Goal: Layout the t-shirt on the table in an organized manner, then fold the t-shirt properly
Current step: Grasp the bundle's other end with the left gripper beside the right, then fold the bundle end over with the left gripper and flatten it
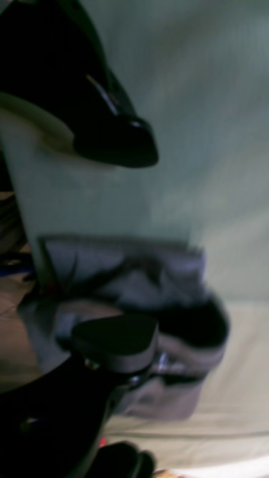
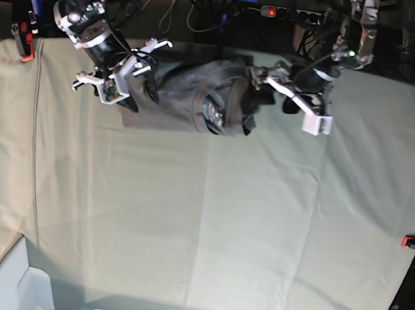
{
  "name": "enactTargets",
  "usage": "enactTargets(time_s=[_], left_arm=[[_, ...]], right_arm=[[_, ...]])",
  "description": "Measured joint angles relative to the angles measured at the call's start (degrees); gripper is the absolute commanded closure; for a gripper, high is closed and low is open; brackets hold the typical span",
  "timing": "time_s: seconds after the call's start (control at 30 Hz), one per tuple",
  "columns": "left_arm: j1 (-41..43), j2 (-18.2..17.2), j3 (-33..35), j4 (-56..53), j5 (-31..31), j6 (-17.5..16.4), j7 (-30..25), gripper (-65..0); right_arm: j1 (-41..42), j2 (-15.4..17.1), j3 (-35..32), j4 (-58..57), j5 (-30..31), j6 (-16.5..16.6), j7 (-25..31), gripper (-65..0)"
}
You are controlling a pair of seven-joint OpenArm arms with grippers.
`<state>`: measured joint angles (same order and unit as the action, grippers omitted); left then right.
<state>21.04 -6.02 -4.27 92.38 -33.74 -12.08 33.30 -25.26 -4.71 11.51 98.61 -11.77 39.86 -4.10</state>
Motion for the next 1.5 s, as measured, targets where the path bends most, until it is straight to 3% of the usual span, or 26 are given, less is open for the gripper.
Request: enactTargets(time_s=[0.23,0.4,0.7,1.07,1.5], left_arm=[[-0.9,-0.1,5.4,-0.7,-0.8,0.0,1.2,-60.0],[-3.4,-0.2,6.3,-3.3,-10.1,0.0,1.2,-59.9],[-2.7,-6.5,5.9,-1.6,-18.5,0.3,1.2,-59.9],[-5.8,-4.3,8.2,-9.2,-18.9,0.7,0.8,-59.9],[-9.4,-4.6,13.0,-15.1,-19.7,-0.9,-0.3,-59.3]], right_arm=[[0.0,0.1,0.2,0.0,0.0,0.0,-0.2,-24.4],[0.0,0.1,0.2,0.0,0.0,0.0,-0.4,-24.4],[0.0,0.1,0.2,0.0,0.0,0.0,-0.4,-24.4],[0.0,0.1,0.0,0.0,0.0,0.0,-0.4,-24.4],[0.0,0.1,0.0,0.0,0.0,0.0,-0.4,-24.4]])
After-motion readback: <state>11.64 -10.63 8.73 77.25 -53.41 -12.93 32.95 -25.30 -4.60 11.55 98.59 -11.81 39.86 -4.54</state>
